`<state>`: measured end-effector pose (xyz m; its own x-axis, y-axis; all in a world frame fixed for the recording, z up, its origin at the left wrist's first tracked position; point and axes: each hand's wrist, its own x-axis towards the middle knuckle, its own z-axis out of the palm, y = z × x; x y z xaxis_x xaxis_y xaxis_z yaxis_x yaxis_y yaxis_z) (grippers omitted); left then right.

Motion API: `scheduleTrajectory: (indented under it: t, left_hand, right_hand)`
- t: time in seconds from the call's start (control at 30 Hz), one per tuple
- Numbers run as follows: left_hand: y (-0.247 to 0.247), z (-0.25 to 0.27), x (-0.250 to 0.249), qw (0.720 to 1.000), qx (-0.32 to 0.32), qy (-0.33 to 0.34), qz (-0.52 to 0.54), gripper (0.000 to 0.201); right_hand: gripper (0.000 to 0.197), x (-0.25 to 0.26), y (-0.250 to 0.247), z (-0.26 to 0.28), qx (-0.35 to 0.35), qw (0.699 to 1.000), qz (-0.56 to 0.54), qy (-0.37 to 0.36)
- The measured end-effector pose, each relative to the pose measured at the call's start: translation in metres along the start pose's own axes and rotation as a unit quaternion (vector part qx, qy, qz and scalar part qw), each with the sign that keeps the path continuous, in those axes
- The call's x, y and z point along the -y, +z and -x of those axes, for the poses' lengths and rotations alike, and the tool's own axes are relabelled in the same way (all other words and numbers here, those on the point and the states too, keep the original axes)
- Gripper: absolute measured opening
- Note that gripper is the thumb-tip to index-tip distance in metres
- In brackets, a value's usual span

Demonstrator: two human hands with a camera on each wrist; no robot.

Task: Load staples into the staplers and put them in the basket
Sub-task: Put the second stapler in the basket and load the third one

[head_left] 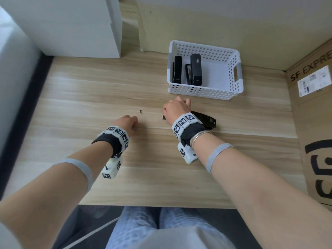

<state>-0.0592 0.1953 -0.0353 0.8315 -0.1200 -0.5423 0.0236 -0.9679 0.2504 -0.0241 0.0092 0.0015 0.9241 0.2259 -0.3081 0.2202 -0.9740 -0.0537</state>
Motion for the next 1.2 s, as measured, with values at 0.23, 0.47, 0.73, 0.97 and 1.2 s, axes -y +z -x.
scheduleTrajectory:
  t: [0.23,0.47,0.73,0.97,1.2]
  left_hand:
    - [-0.003,-0.007,-0.032,0.991,-0.068,0.059,0.104,0.022]
    - [-0.021,-0.016,-0.071,0.962,-0.114,0.092,0.229,0.022]
    - [-0.017,-0.025,-0.070,0.953,-0.094,0.092,0.271,0.007]
    - [-0.016,-0.025,-0.070,0.943,-0.092,0.099,0.303,0.020]
    - [-0.014,-0.023,-0.078,0.936,-0.116,0.089,0.321,0.025]
  right_hand:
    - [0.024,-0.013,-0.003,0.003,0.004,0.999,-0.038,-0.030]
    - [0.028,-0.022,-0.012,0.002,0.048,0.994,-0.092,-0.043]
    - [0.023,-0.027,-0.012,0.005,0.065,0.983,-0.169,-0.025]
    - [0.021,-0.025,-0.012,0.003,0.050,0.977,-0.209,0.003]
    - [0.024,-0.025,-0.012,0.003,0.026,0.977,-0.212,0.006]
